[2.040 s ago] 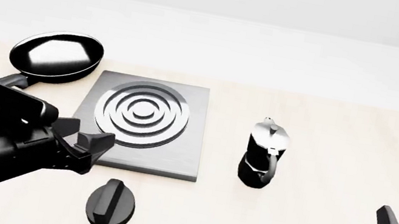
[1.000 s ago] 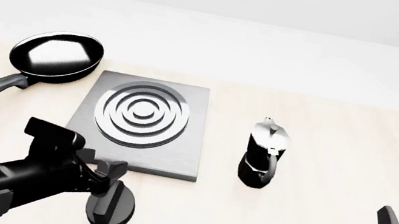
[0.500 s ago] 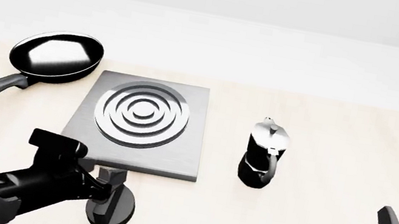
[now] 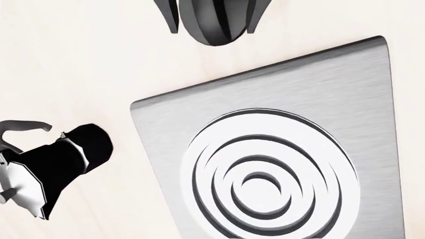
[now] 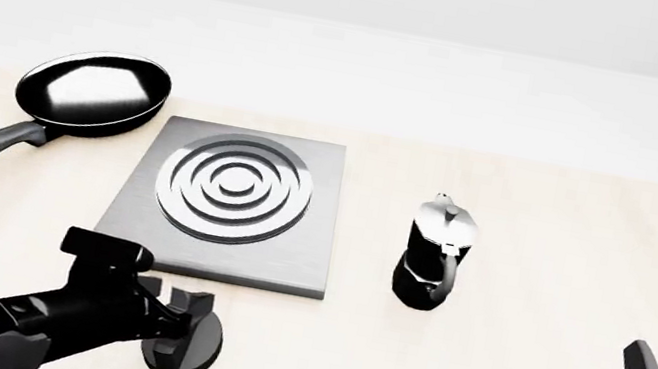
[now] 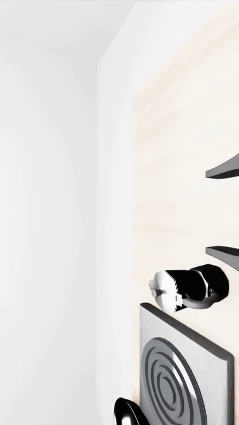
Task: Turn on the stove.
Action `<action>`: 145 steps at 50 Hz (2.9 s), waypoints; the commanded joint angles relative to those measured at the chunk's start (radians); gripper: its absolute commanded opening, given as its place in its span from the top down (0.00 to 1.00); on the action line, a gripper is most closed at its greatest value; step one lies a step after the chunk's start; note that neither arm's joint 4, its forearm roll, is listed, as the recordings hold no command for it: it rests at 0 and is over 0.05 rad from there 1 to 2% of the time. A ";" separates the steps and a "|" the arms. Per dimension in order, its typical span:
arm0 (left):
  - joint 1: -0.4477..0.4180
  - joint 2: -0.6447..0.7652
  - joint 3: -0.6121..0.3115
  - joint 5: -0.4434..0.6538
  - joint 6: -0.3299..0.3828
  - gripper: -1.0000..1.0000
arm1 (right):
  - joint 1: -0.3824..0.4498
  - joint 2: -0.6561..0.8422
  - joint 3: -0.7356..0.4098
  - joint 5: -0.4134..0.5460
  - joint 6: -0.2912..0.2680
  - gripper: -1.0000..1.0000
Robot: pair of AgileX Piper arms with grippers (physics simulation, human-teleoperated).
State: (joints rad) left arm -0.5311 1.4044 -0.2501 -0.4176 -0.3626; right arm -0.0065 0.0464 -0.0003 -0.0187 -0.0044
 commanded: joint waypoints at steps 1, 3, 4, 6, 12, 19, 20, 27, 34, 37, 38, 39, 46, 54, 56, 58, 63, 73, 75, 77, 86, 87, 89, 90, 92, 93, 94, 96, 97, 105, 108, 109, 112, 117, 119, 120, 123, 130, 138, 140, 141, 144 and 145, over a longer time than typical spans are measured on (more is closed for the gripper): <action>-0.011 0.048 0.007 -0.036 -0.027 0.00 | 0.000 -0.004 0.000 0.004 0.000 0.00; -0.011 0.056 0.007 -0.041 -0.029 0.00 | -0.001 0.000 0.000 0.001 0.001 0.00; -0.013 0.058 0.008 -0.043 -0.032 0.00 | 0.000 -0.001 0.000 0.002 0.000 0.00; -0.015 0.062 0.008 -0.046 -0.036 0.00 | -0.001 0.001 0.000 0.000 0.000 0.00; -0.018 0.094 0.013 -0.072 -0.048 0.00 | 0.000 0.007 0.000 -0.004 0.001 0.00; -0.014 0.112 0.013 -0.083 -0.052 0.00 | -0.001 0.005 0.000 -0.004 0.000 0.00; -0.015 0.120 0.014 -0.088 -0.055 0.00 | -0.001 0.004 0.000 -0.002 0.001 0.00; -0.017 0.138 0.016 -0.101 -0.064 0.00 | -0.004 -0.001 0.000 0.001 0.002 0.00; 0.042 0.084 0.020 -0.071 -0.033 0.00 | -0.001 0.001 0.000 0.001 0.000 0.00; 0.078 0.035 0.018 -0.039 -0.011 0.00 | 0.001 0.002 0.000 0.001 -0.001 0.00; 0.081 0.037 0.017 -0.037 -0.012 0.00 | 0.002 0.006 0.000 -0.001 -0.001 0.00; 0.104 0.016 0.021 -0.030 -0.002 0.00 | 0.002 0.008 0.000 -0.003 -0.001 0.00; 0.191 -0.058 0.030 0.006 0.038 0.00 | 0.003 0.013 0.000 -0.007 -0.005 0.00; 0.232 -0.051 0.032 -0.001 0.040 0.00 | 0.004 0.024 0.000 -0.018 -0.006 0.00; 0.243 -0.056 0.032 0.002 0.043 0.00 | 0.004 0.022 0.000 -0.015 -0.006 0.00; 0.250 -0.051 0.034 -0.003 0.041 0.00 | 0.004 0.020 0.000 -0.013 -0.007 0.00; 0.259 -0.055 0.039 -0.002 0.040 0.00 | 0.005 0.028 0.000 -0.019 -0.008 0.00; 0.241 -0.086 0.038 0.025 0.045 0.00 | 0.006 0.033 0.000 -0.023 -0.008 0.00; 0.239 -0.133 0.037 0.059 0.058 0.00 | 0.007 0.034 0.000 -0.023 -0.007 0.00; 0.224 -0.168 0.037 0.080 0.074 0.00 | 0.007 0.034 0.000 -0.023 -0.007 0.00; 0.240 -0.464 0.079 0.236 0.178 0.00 | 0.012 0.027 0.000 -0.017 -0.011 0.00; 0.248 -0.506 0.082 0.260 0.193 0.00 | 0.012 0.026 0.000 -0.017 -0.012 0.00; 0.249 -0.550 0.088 0.282 0.218 0.00 | 0.012 0.024 0.000 -0.015 -0.013 0.00; 0.258 -0.591 0.092 0.306 0.213 0.00 | 0.012 0.023 0.000 -0.015 -0.014 0.00; 0.250 -0.661 0.101 0.344 0.217 0.00 | 0.012 0.024 0.000 -0.015 -0.015 0.00; 0.262 -0.728 0.107 0.382 0.239 0.00 | 0.013 0.023 0.000 -0.015 -0.017 0.00; 0.262 -0.731 0.107 0.386 0.239 0.00 | 0.013 0.023 0.000 -0.015 -0.017 0.00; 0.251 -0.783 0.109 0.420 0.219 0.00 | 0.015 0.028 0.000 -0.018 -0.021 0.00; 0.269 -0.877 0.112 0.486 0.232 0.00 | 0.016 0.029 0.000 -0.018 -0.022 0.00; 0.289 -1.148 0.089 0.685 0.262 0.00 | 0.020 0.038 0.000 -0.026 -0.028 0.00; 0.307 -1.328 0.050 0.805 0.276 0.00 | 0.023 0.042 0.000 -0.028 -0.027 0.00; 0.314 -1.363 0.045 0.830 0.284 0.00 | 0.023 0.043 0.000 -0.029 -0.026 0.00; 0.341 -1.403 0.041 0.840 0.318 0.00 | 0.024 0.033 0.000 -0.023 -0.027 0.00; 0.371 -1.404 0.068 0.832 0.329 0.00 | 0.025 0.027 0.000 -0.019 -0.026 0.00; 0.388 -1.404 0.042 0.824 0.322 0.00 | 0.026 0.026 0.000 -0.017 -0.027 0.00; 0.390 -1.404 0.027 0.823 0.314 0.00 | 0.026 0.027 0.000 -0.017 -0.028 0.00; 0.394 -1.404 0.000 0.826 0.307 0.00 | 0.026 0.031 0.000 -0.022 -0.028 0.00; 0.403 -1.404 -0.040 0.822 0.301 0.00 | 0.027 0.026 0.000 -0.017 -0.032 0.00; 0.459 -1.404 -0.024 0.835 0.293 0.00 | 0.026 0.025 0.000 -0.015 -0.033 0.00; 0.457 -1.404 -0.015 0.842 0.283 0.00 | 0.026 0.025 0.000 -0.015 -0.032 0.00; 0.464 -1.404 0.001 0.835 0.291 0.00 | 0.026 0.025 0.000 -0.015 -0.032 0.00; 0.466 -1.404 0.020 0.835 0.291 0.00 | 0.026 0.027 0.000 -0.017 -0.032 0.00; 0.477 -1.404 0.029 0.833 0.284 0.00 | 0.026 0.029 0.000 -0.019 -0.032 0.00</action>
State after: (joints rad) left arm -0.0947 0.0114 -0.2541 0.4085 -0.0713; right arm 0.0191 0.0730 -0.0002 -0.0356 -0.0357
